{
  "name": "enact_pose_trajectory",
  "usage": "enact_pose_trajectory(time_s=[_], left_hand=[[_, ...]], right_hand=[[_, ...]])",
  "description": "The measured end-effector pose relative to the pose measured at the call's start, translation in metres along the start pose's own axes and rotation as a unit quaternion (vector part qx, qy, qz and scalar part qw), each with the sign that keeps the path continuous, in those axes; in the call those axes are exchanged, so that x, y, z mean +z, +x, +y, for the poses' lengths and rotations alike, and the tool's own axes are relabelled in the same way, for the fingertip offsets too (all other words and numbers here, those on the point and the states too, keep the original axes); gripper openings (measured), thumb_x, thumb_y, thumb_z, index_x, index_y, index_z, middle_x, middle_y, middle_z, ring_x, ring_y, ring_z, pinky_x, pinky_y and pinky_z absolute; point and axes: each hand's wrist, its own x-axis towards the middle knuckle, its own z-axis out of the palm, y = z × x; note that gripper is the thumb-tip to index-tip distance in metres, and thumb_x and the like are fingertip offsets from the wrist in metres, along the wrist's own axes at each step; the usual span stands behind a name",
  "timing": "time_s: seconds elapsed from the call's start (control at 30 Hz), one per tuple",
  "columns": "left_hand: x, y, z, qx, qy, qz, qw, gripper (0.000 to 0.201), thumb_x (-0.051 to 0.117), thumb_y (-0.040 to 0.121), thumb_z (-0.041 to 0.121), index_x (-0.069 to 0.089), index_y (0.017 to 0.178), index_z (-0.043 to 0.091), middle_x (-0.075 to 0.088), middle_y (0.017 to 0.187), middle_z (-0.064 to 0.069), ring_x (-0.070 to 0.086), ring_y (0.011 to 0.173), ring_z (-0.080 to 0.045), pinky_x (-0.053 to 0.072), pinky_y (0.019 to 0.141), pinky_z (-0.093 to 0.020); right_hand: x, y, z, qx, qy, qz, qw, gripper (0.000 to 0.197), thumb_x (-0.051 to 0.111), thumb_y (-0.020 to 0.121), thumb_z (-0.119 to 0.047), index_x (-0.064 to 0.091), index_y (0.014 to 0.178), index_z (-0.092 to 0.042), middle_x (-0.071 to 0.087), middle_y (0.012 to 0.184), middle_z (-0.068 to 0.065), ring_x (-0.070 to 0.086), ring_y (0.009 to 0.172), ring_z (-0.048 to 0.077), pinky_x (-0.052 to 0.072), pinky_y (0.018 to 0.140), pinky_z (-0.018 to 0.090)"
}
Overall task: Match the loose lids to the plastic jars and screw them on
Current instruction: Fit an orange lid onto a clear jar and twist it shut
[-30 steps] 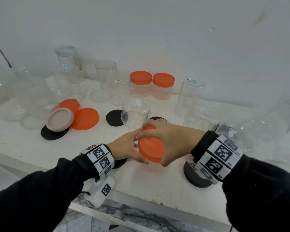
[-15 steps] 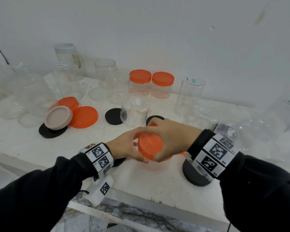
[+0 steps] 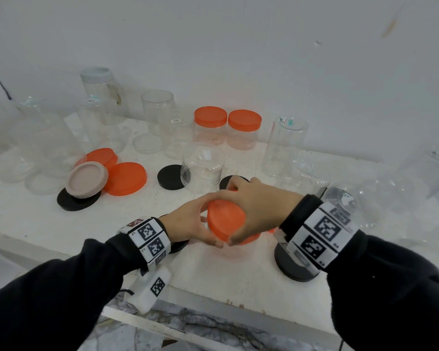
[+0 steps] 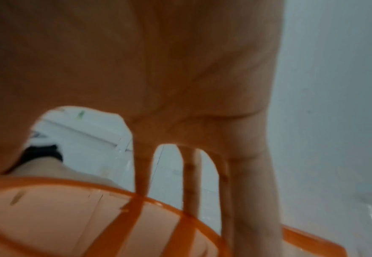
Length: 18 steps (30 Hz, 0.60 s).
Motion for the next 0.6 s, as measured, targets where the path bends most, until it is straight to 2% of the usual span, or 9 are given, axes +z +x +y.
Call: enact_pose_trajectory(time_s=[0.07, 0.1, 0.17, 0.23, 0.33, 0.43, 0.5, 0.53, 0.6], left_hand=[[0.0, 0.0, 0.001, -0.002, 0.005, 0.002, 1.0, 0.089, 0.087, 0.058, 0.006, 0.039, 0.13, 0.028, 0.05, 0.126, 0.016, 0.048, 0.116, 0.005, 0.042, 0.086, -0.007], [0.0, 0.0, 0.001, -0.002, 0.006, 0.003, 1.0, 0.088, 0.087, 0.058, 0.006, 0.038, 0.128, 0.029, 0.051, 0.124, 0.016, 0.049, 0.115, 0.005, 0.042, 0.086, -0.007], [-0.001, 0.0, 0.002, -0.003, 0.004, 0.003, 1.0, 0.086, 0.086, 0.059, 0.006, 0.038, 0.125, 0.032, 0.051, 0.122, 0.018, 0.05, 0.113, 0.007, 0.043, 0.085, -0.007], [0.0, -0.001, 0.002, -0.003, -0.004, 0.003, 1.0, 0.085, 0.086, 0.059, 0.003, 0.04, 0.125, 0.03, 0.049, 0.12, 0.019, 0.049, 0.109, 0.012, 0.043, 0.084, -0.007], [0.001, -0.001, 0.0, -0.005, -0.008, 0.002, 1.0, 0.085, 0.086, 0.058, 0.002, 0.042, 0.125, 0.029, 0.049, 0.122, 0.019, 0.049, 0.11, 0.01, 0.042, 0.085, -0.008], [0.0, 0.0, 0.0, -0.005, -0.001, 0.002, 1.0, 0.085, 0.088, 0.056, 0.008, 0.042, 0.124, 0.032, 0.052, 0.123, 0.014, 0.05, 0.115, 0.002, 0.042, 0.088, -0.012], [-0.001, 0.0, 0.0, -0.008, 0.002, 0.0, 1.0, 0.088, 0.087, 0.057, 0.009, 0.038, 0.127, 0.03, 0.052, 0.124, 0.015, 0.05, 0.114, 0.004, 0.041, 0.088, -0.011], [-0.001, 0.0, 0.0, -0.009, 0.001, 0.0, 1.0, 0.089, 0.087, 0.058, 0.008, 0.037, 0.129, 0.03, 0.051, 0.124, 0.016, 0.05, 0.114, 0.005, 0.04, 0.088, -0.011], [0.0, 0.0, 0.0, -0.006, -0.004, 0.0, 1.0, 0.09, 0.087, 0.058, 0.007, 0.036, 0.13, 0.029, 0.05, 0.125, 0.017, 0.049, 0.115, 0.005, 0.041, 0.09, -0.013]], right_hand=[[0.003, 0.0, -0.006, 0.037, -0.048, 0.033, 0.998, 0.088, 0.064, 0.068, -0.069, 0.026, 0.14, -0.036, 0.036, 0.131, 0.004, 0.043, 0.112, 0.026, 0.041, 0.084, 0.034], [0.003, 0.0, -0.007, 0.042, -0.059, 0.034, 0.997, 0.092, 0.063, 0.068, -0.07, 0.023, 0.143, -0.032, 0.034, 0.135, 0.006, 0.043, 0.116, 0.029, 0.041, 0.086, 0.036], [-0.001, 0.001, -0.007, 0.019, -0.038, -0.002, 0.999, 0.098, 0.068, 0.068, -0.063, 0.014, 0.145, -0.035, 0.023, 0.146, 0.005, 0.032, 0.129, 0.03, 0.041, 0.097, 0.043], [-0.006, 0.0, -0.007, -0.013, -0.021, -0.059, 0.998, 0.098, 0.076, 0.068, -0.05, 0.013, 0.143, -0.043, 0.013, 0.15, -0.004, 0.023, 0.134, 0.027, 0.041, 0.099, 0.05], [-0.004, 0.001, -0.008, -0.012, -0.033, -0.053, 0.998, 0.09, 0.077, 0.069, -0.04, 0.021, 0.14, -0.045, 0.024, 0.141, -0.003, 0.032, 0.123, 0.027, 0.046, 0.092, 0.044], [0.0, 0.002, -0.016, 0.031, -0.057, 0.019, 0.998, 0.083, 0.069, 0.068, -0.061, 0.03, 0.138, -0.036, 0.038, 0.127, 0.003, 0.043, 0.105, 0.026, 0.042, 0.077, 0.032], [-0.001, 0.002, -0.018, 0.068, -0.072, 0.033, 0.995, 0.086, 0.061, 0.069, -0.07, 0.034, 0.137, -0.025, 0.042, 0.126, 0.007, 0.045, 0.094, 0.023, 0.037, 0.073, 0.031], [-0.002, 0.002, -0.016, 0.073, -0.067, 0.022, 0.995, 0.089, 0.06, 0.07, -0.071, 0.031, 0.138, -0.023, 0.041, 0.129, 0.008, 0.046, 0.097, 0.024, 0.038, 0.076, 0.032], [-0.006, 0.0, -0.01, 0.049, -0.027, -0.027, 0.998, 0.095, 0.067, 0.07, -0.063, 0.02, 0.144, -0.029, 0.028, 0.143, 0.005, 0.039, 0.121, 0.027, 0.042, 0.092, 0.038]])
